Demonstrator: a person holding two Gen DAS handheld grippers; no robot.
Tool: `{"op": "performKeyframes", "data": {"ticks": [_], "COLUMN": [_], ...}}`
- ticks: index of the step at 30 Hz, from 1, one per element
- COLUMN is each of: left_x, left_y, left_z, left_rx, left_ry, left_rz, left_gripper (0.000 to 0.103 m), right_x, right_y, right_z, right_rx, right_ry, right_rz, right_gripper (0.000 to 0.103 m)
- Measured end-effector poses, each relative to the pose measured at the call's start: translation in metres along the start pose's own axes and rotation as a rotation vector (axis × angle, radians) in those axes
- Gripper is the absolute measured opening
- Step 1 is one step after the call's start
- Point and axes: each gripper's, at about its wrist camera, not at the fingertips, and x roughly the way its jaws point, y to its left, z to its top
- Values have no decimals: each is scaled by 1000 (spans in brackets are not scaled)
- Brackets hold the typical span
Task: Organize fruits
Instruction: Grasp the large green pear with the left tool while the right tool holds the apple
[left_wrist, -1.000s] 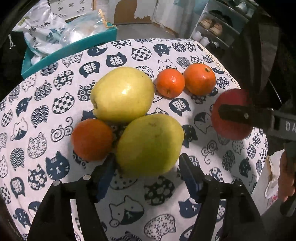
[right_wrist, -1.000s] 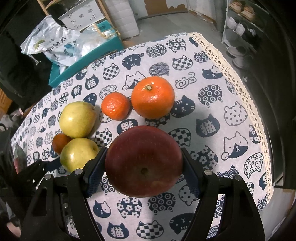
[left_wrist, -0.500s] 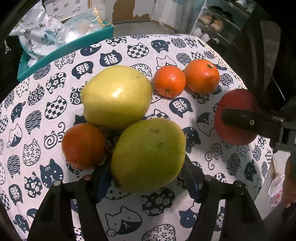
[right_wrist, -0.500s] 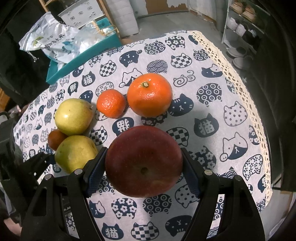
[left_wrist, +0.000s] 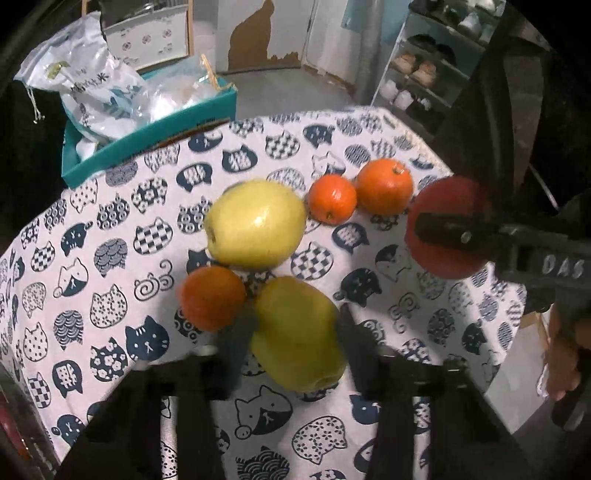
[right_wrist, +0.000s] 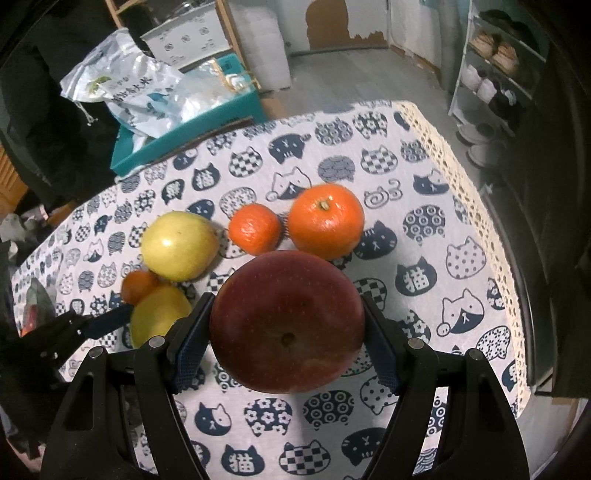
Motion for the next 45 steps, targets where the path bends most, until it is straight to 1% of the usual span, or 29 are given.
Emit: {"op": "performKeyframes", "data": {"ticks": [1, 3, 4, 5, 7, 8, 11, 13, 16, 18, 20, 24, 30, 31, 32, 33, 34, 35, 37, 45], "left_x": [-2, -1, -1, 1, 4, 6, 11, 15, 23, 26, 28, 31, 38, 40, 43, 45, 50, 51, 50, 51], "left_y": [1, 1, 2, 1, 2, 3, 2, 1, -4, -9, -17, -24, -33, -34, -33, -31, -25, -20, -14, -14], "left_z": [3, 4, 2, 1, -4, -7, -10, -10, -10, -10, -9, -7, -11, -14, -16, -16, -18, -18, -17, -17], "left_rx": [-3, -9, -12, -14, -20, -22, -30, -23, -6, 10, 42, 78, 173, 194, 204, 205, 185, 153, 112, 94], "left_ry": [6, 25, 23, 25, 29, 29, 49, 56, 61, 63, 56, 44, 26, 24, 30, 38, 62, 65, 62, 72], "left_rz": [-14, -25, -27, -21, -7, -14, -51, -52, -62, -54, -32, 4, 69, 84, 95, 102, 90, 62, 37, 32], "left_gripper": [25, 28, 34, 48, 60, 62, 64, 67, 67, 70, 75, 75, 75, 74, 70, 65, 63, 63, 63, 63], "right_x": [-1, -2, -2, -2, 0, 0, 1, 0, 1, 2, 4, 7, 8, 9, 9, 9, 9, 9, 8, 9], "right_y": [2, 4, 5, 6, 7, 8, 6, 4, 1, -1, -3, -11, -20, -21, -22, -22, -23, -23, -23, -20], "right_z": [0, 0, 0, -1, -2, -3, -5, -4, -4, -4, -5, -6, -7, -7, -7, -7, -7, -7, -7, -7], "right_rx": [-1, -4, -4, -6, -9, -11, -4, 4, 10, 13, 18, 37, 63, 66, 68, 69, 70, 71, 71, 64], "right_ry": [-1, -1, 0, 3, 11, 13, 18, 16, 15, 18, 22, 29, 34, 35, 36, 36, 36, 36, 34, 35], "right_rz": [1, 4, 4, 6, 10, 9, 8, 9, 10, 11, 9, 6, 14, 15, 15, 15, 16, 17, 18, 19], "right_gripper": [76, 76, 76, 76, 76, 76, 76, 76, 76, 76, 76, 76, 76, 76, 76, 76, 76, 76, 76, 76]}}
